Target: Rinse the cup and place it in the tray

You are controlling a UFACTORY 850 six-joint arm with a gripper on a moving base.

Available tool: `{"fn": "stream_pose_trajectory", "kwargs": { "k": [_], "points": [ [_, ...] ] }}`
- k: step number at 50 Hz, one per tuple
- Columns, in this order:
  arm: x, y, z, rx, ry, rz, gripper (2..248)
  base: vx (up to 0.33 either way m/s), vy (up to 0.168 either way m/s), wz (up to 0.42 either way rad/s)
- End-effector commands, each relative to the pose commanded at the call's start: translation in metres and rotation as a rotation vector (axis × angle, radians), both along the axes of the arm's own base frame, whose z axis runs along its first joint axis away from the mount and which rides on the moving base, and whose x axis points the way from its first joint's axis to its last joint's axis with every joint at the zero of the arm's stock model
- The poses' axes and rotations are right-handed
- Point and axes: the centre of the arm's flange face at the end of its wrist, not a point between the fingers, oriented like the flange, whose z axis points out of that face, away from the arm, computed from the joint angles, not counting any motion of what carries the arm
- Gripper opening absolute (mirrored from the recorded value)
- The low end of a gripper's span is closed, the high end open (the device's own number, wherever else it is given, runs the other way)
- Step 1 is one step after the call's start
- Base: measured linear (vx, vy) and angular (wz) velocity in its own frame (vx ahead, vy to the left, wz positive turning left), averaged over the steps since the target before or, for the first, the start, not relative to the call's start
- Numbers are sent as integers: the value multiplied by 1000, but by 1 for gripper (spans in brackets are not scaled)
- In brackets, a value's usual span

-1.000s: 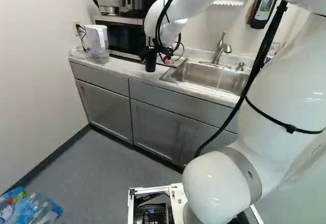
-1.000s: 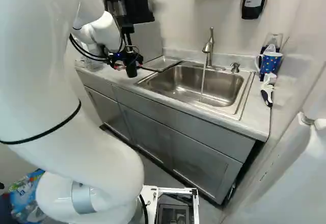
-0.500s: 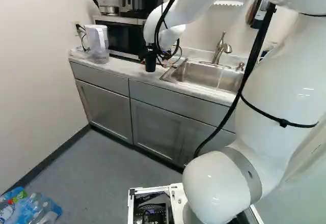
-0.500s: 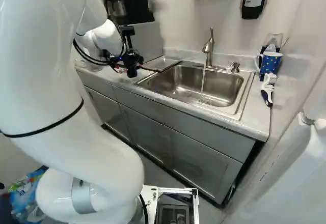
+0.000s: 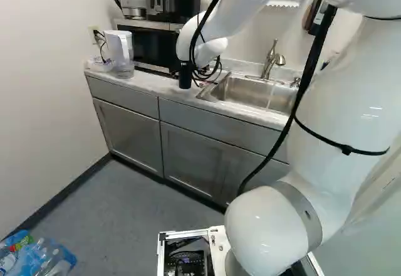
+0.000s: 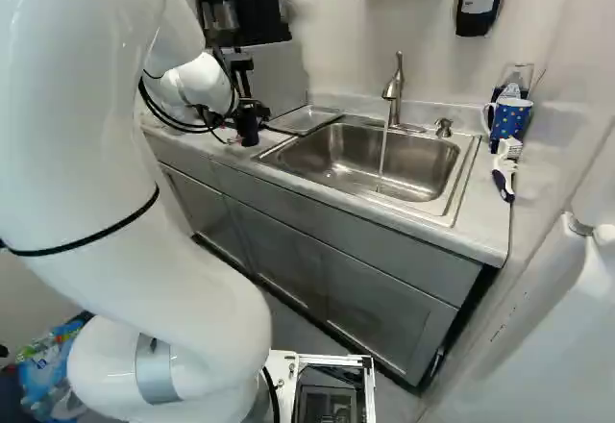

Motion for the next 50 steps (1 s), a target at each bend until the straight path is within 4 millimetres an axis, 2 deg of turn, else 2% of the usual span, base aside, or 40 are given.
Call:
{"fn": "stream_pose_trajectory", "kwargs": {
  "k": [50],
  "points": [
    [-8,-3,-29,48,-209,-3,247,0,0,0]
  ]
}}
